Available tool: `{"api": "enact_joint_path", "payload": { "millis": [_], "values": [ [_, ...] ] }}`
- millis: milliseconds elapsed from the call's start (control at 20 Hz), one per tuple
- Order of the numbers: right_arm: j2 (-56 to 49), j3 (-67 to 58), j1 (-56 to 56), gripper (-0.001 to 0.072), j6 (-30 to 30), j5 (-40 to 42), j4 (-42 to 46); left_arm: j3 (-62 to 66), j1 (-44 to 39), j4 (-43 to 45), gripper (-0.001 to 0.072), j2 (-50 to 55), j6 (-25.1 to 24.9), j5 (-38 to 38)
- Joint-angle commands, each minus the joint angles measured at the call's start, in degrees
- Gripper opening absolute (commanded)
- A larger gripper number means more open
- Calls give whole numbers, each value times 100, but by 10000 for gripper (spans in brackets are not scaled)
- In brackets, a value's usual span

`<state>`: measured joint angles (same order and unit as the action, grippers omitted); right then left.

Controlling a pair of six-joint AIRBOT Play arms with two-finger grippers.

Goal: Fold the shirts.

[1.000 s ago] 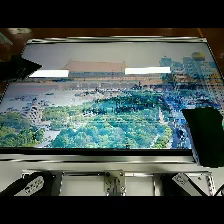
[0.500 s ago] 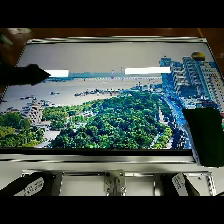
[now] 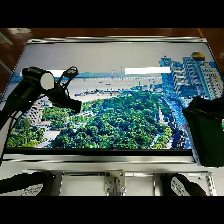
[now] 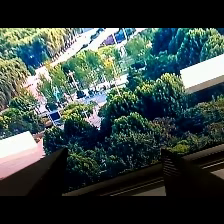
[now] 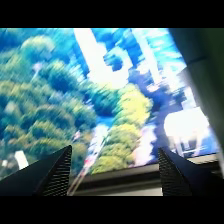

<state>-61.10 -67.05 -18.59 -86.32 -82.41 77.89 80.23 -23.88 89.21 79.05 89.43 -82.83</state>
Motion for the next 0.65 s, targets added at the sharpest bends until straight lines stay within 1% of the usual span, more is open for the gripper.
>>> {"api": "enact_joint_path", "payload": {
  "millis": [0, 100, 600],
  "values": [
    [-302, 2, 573, 666, -136, -308, -151, 15, -221, 358, 711, 166, 72, -186],
    [-295, 2, 673, 666, -136, -310, -153, 15, -223, 356, 711, 186, 136, -177],
    [-295, 2, 686, 666, -136, -310, -149, 15, -221, 363, 712, 192, 127, -170]
  ]
}}
